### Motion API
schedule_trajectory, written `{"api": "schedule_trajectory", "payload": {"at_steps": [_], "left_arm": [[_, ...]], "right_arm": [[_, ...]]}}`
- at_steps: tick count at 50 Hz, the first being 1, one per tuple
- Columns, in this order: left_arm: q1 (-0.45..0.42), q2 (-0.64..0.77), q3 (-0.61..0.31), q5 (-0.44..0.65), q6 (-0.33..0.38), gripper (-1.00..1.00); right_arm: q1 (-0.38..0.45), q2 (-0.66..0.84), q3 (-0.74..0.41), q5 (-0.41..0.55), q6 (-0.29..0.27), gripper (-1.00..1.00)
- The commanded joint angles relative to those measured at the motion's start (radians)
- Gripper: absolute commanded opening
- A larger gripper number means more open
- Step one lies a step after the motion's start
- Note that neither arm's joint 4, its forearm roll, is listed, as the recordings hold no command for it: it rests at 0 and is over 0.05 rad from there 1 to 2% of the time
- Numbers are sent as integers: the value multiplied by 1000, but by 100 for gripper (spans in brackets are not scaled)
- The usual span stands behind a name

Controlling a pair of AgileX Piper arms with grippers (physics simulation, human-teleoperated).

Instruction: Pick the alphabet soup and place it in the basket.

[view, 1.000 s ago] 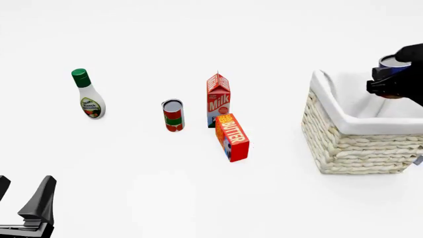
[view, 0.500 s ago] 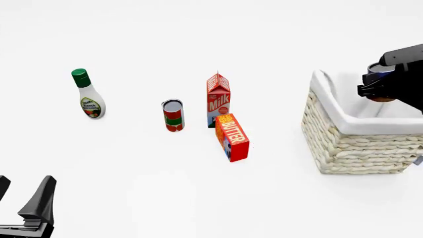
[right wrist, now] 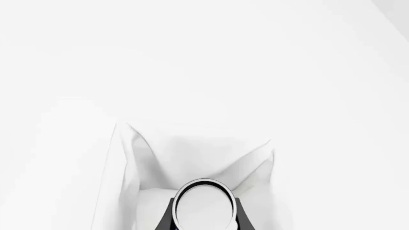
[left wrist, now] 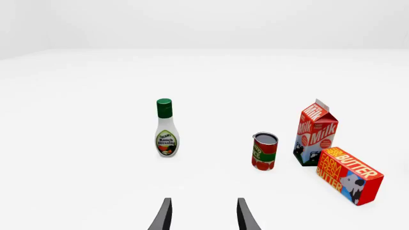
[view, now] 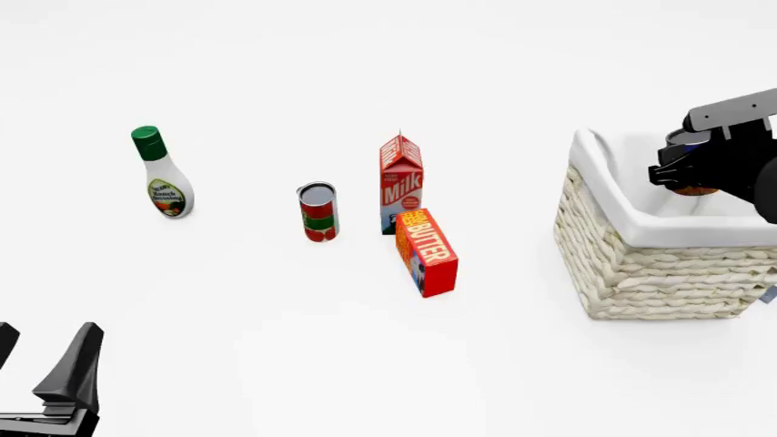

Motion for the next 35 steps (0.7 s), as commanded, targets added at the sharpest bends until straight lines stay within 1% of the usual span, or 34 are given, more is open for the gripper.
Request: {"api": "schedule_trajectory", "payload": {"at_steps": [1, 18, 35], "left_arm": [[0, 0, 0, 0, 0, 100], [0, 0, 0, 0, 0, 100], [0, 0, 0, 0, 0, 100]], "right_arm": [[4, 43, -41, 1, 13, -100], [11, 92, -113, 37, -4, -100], [-1, 139, -123, 40, -31, -100]]}}
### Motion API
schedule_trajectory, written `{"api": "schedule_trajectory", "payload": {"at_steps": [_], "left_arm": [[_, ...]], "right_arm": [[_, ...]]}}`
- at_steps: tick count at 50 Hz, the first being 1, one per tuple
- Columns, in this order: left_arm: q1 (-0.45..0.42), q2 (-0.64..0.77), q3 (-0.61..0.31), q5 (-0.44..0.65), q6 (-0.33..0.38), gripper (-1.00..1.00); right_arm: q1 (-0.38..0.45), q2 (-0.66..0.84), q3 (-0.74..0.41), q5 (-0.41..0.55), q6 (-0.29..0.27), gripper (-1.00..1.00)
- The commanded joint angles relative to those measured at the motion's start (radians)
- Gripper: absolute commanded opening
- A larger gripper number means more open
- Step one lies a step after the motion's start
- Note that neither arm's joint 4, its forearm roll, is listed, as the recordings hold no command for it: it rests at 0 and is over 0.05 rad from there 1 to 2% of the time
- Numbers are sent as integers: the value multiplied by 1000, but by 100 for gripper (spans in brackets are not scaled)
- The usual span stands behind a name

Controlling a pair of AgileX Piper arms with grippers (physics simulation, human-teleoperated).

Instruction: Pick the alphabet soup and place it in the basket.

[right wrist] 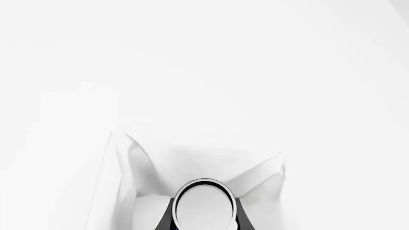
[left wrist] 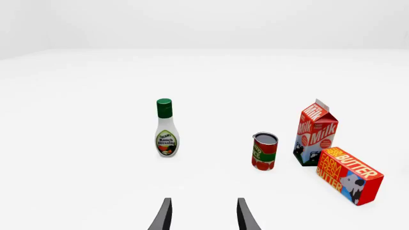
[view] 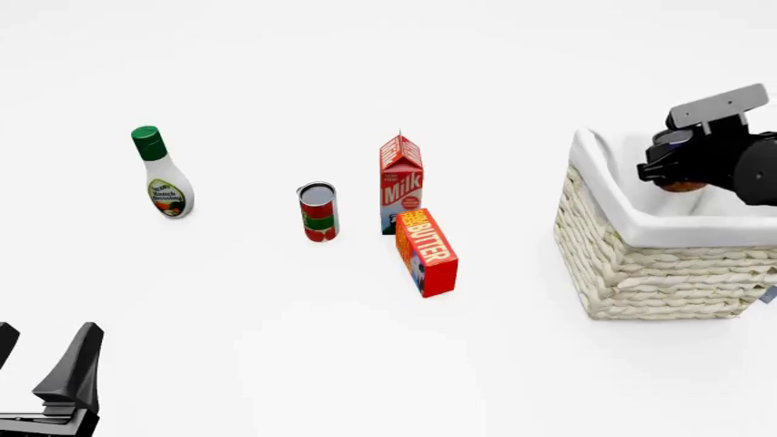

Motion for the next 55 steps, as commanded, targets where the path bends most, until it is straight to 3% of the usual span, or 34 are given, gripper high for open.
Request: {"api": "schedule_trajectory", "payload": {"at_steps": [1, 19, 55], "left_arm": [[0, 0, 0, 0, 0, 100], [0, 0, 0, 0, 0, 100], [0, 0, 0, 0, 0, 100]], "right_arm": [[-5, 26, -17, 1, 2, -100], [-31, 89, -74, 14, -22, -100], [-24, 168, -74, -9, -24, -100]]}}
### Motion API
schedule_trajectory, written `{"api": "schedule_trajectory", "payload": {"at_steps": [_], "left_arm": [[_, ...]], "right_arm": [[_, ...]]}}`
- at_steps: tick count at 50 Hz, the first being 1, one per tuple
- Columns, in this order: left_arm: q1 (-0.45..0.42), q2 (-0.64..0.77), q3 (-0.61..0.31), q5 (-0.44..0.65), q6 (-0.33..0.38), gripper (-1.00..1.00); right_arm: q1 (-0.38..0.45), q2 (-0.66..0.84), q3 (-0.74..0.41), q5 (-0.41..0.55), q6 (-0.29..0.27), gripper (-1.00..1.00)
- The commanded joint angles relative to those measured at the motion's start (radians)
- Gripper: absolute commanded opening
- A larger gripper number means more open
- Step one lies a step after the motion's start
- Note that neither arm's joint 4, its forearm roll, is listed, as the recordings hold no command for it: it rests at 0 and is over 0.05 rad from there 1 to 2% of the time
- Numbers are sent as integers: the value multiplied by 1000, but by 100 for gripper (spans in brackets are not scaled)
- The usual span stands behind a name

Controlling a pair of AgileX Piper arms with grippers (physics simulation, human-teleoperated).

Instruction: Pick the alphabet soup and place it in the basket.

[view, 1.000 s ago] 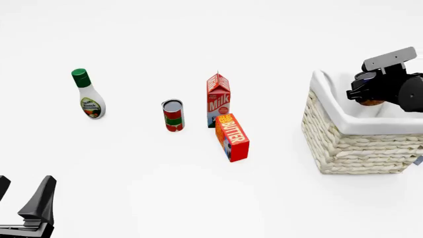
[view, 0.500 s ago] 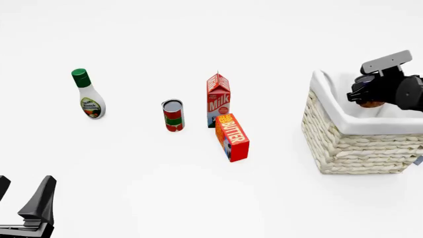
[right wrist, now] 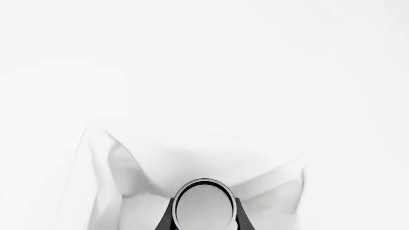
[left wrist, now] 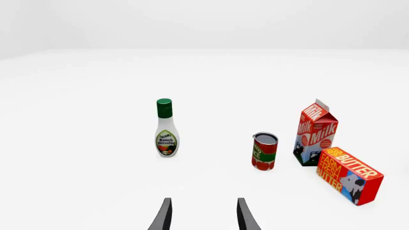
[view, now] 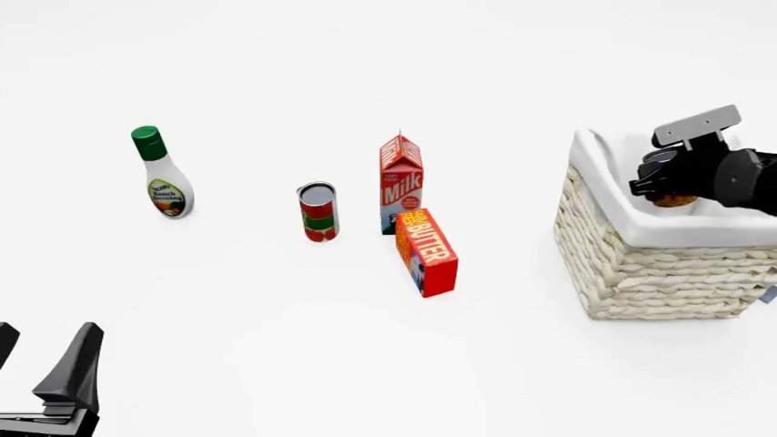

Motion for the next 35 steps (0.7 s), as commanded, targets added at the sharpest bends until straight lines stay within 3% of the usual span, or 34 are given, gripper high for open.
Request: {"api": "schedule_trajectory", "payload": {"at_steps": [1, 26, 27, 35], "left_arm": [[0, 0, 0, 0, 0, 100], [0, 0, 0, 0, 0, 100], [0, 0, 0, 0, 0, 100], [0, 0, 0, 0, 0, 100]], "right_arm": [[0, 16, -7, -11, 21, -100], [-3, 48, -18, -24, 24, -100], [-3, 49, -20, -24, 23, 100], [-10, 51, -25, -25, 23, 100]]}}
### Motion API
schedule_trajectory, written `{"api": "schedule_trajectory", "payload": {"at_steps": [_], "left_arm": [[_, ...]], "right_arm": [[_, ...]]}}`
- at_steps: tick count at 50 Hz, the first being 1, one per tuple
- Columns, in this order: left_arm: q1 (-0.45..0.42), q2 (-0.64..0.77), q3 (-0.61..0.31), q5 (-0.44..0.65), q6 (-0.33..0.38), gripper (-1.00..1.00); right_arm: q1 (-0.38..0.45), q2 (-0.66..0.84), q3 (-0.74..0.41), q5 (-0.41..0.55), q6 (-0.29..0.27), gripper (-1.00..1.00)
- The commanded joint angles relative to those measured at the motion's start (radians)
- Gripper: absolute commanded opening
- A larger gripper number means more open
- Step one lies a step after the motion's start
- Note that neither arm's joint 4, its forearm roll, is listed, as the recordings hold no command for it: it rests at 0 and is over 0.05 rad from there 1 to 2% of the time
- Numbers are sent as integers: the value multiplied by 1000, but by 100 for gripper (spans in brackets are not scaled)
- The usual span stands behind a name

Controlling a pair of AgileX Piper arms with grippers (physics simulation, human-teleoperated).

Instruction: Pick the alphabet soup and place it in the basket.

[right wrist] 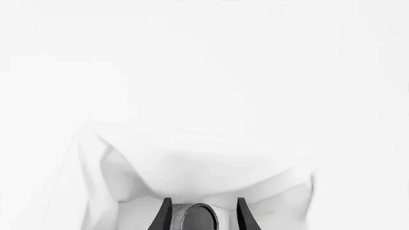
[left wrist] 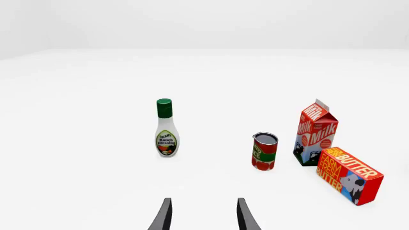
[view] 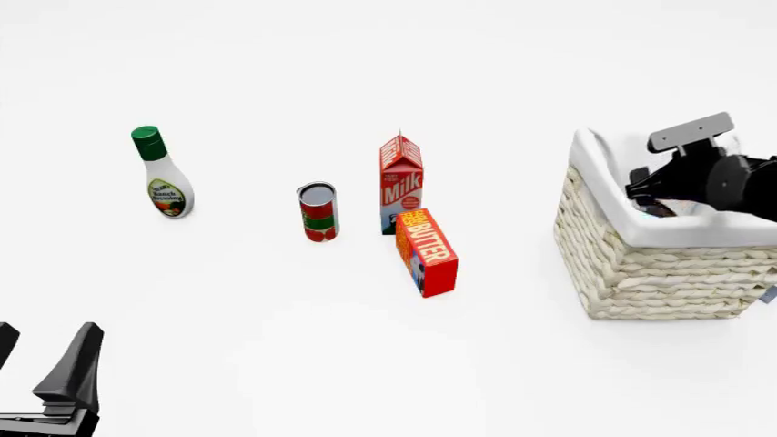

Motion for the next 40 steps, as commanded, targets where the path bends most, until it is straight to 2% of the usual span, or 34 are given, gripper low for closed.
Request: {"api": "schedule_trajectory", "payload": {"at_steps": [1, 29, 40], "left_arm": [[0, 0, 0, 0, 0, 100], [0, 0, 0, 0, 0, 100], [0, 0, 0, 0, 0, 100]], "right_arm": [[-7, 2, -10, -4, 9, 100], [2, -47, -15, 6, 24, 100], [24, -204, 13, 29, 61, 100]]}}
